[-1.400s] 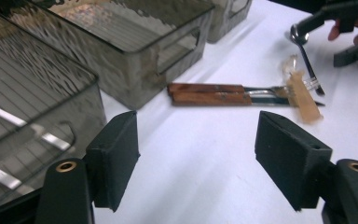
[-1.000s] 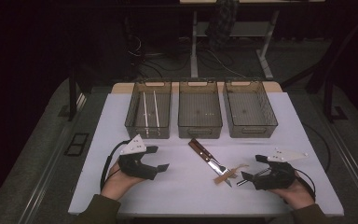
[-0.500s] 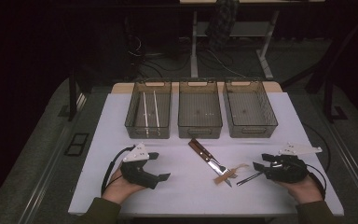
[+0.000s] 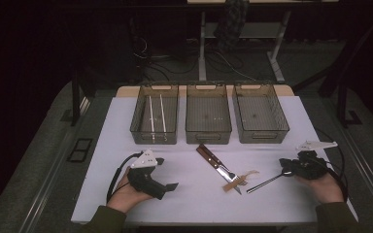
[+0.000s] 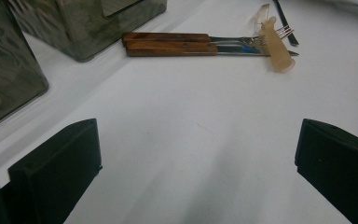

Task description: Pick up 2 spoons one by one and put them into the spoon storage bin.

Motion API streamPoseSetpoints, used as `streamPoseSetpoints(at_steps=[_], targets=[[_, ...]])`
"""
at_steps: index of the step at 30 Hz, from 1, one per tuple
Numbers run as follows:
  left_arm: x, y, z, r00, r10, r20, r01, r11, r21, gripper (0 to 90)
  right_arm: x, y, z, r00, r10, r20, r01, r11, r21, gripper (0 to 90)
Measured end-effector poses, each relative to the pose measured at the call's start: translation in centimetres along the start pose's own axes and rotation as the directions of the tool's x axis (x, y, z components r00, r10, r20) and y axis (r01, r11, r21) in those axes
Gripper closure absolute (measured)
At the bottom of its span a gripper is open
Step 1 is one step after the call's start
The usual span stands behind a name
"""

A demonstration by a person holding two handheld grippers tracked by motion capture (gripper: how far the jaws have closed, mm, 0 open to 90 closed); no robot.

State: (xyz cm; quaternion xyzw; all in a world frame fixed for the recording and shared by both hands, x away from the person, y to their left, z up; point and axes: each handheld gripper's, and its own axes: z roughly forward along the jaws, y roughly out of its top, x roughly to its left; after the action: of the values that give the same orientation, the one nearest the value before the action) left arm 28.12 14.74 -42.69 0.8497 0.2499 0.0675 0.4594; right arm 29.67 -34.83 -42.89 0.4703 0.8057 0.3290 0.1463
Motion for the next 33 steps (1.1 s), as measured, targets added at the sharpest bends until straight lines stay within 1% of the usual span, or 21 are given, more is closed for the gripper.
streamPoseSetpoints(at_steps=[2,5,8,11,19,27,33], targets=[[0.0,0.0,0.0,1.0000,-0.003,0.001,0.003,1.0000,-0.001,0.0,-0.4,0.3,0.4,0.9999,0.003,0.017,-0.004,0.9999,0.017,89.3],[0.0,0.0,0.1,1.0000,0.000,0.002,0.000,1.0000,0.006,0.0,-0.9,0.6,1.2,0.9992,0.001,0.040,-0.004,0.9981,0.061,89.3],[0.0,-0.1,0.2,1.0000,-0.002,0.005,0.002,1.0000,0.010,0.0,-1.2,0.8,1.8,0.9989,-0.003,0.047,-0.001,0.9959,0.091,89.3],[0.0,-0.1,0.2,0.9999,-0.006,0.009,0.006,0.9999,0.012,0.0,-1.2,0.8,2.1,0.9985,-0.016,0.052,0.010,0.9934,0.114,89.3],[0.0,-0.2,0.2,0.9999,-0.001,0.016,0.001,0.9998,0.018,0.0,-1.1,0.7,1.8,0.9983,-0.014,0.057,0.006,0.9902,0.140,89.4],[0.0,-0.2,0.3,0.9998,0.003,0.022,-0.003,0.9996,0.027,0.0,-0.9,0.5,1.4,0.9967,-0.027,0.077,0.014,0.9852,0.171,89.3],[0.0,-0.3,0.3,0.9997,0.004,0.026,-0.005,0.9995,0.033,0.0,-0.8,0.1,1.0,0.9965,-0.028,0.079,0.014,0.9840,0.178,89.4]])
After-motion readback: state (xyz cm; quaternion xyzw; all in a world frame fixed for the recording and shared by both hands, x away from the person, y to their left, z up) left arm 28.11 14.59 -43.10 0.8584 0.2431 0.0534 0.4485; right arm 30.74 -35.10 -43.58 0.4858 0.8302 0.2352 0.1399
